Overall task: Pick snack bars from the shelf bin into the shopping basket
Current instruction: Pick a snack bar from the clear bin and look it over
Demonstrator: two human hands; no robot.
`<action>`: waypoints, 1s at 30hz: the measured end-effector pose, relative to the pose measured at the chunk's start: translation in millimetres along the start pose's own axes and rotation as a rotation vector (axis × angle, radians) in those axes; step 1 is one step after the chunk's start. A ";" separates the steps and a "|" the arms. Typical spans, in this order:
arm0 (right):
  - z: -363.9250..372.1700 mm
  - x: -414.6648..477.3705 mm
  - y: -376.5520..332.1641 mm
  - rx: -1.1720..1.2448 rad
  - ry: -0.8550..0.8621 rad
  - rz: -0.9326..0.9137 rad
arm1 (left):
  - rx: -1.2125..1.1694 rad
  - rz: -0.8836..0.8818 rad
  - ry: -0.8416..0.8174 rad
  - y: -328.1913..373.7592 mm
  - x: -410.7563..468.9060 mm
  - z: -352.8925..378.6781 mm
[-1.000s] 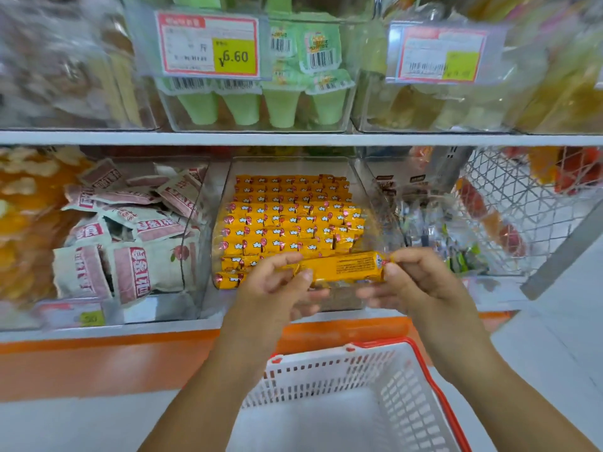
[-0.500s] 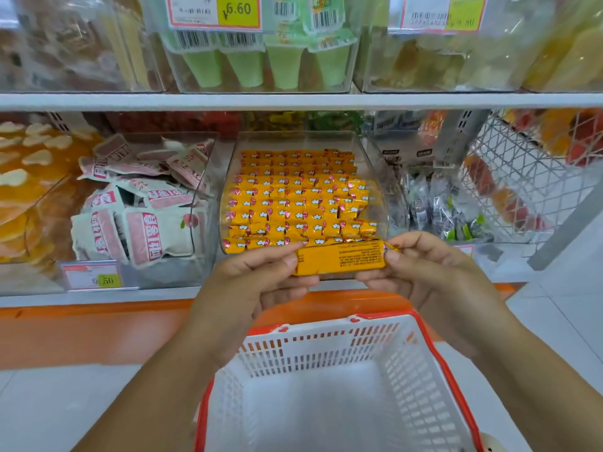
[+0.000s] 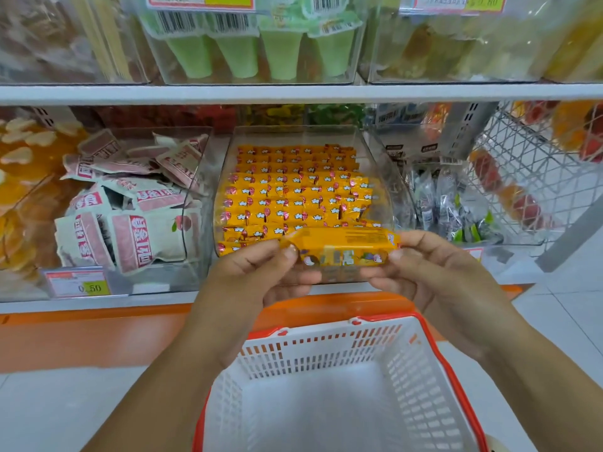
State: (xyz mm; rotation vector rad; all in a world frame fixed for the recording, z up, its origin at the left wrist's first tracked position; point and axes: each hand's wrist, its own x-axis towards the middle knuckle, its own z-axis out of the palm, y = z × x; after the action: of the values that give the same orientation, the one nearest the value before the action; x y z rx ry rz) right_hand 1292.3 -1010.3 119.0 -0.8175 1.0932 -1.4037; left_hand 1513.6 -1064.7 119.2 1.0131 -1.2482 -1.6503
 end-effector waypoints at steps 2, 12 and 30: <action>-0.2 0.6 1.6 -0.113 0.033 -0.036 | 0.037 0.016 0.047 -0.7 1.5 1.5; 14.3 -8.1 5.6 -0.168 0.129 -0.168 | 0.023 0.115 0.202 -2.5 -1.9 17.1; -1.1 -2.6 4.4 -0.087 0.050 -0.101 | 0.130 0.089 0.056 4.9 1.5 1.0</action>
State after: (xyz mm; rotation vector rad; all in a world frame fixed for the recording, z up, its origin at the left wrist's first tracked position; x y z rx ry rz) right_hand 1293.2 -1007.3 114.8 -0.9155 1.1720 -1.4756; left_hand 1512.9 -1066.7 124.0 1.0594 -1.3574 -1.4795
